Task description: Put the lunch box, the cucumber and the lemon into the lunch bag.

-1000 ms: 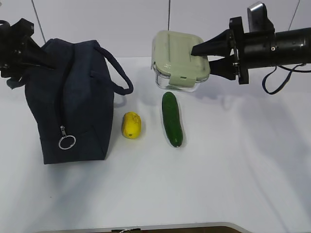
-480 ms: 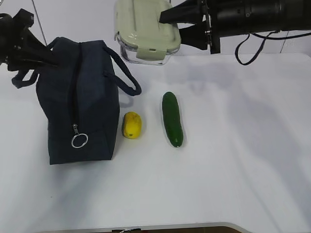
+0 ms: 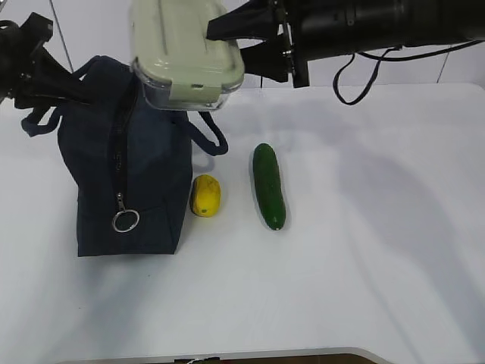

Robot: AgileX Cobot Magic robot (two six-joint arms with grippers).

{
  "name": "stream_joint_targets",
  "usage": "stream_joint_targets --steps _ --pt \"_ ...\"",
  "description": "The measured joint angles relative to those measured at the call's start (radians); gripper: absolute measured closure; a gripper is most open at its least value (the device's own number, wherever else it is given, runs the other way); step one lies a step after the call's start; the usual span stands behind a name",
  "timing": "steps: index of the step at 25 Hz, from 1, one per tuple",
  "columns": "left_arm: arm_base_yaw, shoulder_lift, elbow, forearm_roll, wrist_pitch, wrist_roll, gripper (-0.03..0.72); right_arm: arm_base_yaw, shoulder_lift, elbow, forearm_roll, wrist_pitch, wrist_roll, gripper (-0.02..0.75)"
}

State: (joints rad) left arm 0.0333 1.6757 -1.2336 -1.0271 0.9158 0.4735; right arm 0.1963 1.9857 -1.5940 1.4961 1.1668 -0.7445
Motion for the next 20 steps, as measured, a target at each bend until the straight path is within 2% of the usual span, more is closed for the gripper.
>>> stream_joint_targets --steps 7,13,20 --pt "0.0 0.0 0.0 0.0 0.0 0.0 0.699 0.061 0.0 0.0 -0.002 -0.101 0.011 0.349" --pt "-0.002 0.0 0.0 -0.002 0.0 0.0 0.699 0.068 0.0 0.0 0.002 -0.217 0.015 0.349" --pt "-0.006 0.0 0.0 -0.002 0.0 0.0 0.699 0.081 0.006 0.0 0.089 -0.239 0.018 0.35"
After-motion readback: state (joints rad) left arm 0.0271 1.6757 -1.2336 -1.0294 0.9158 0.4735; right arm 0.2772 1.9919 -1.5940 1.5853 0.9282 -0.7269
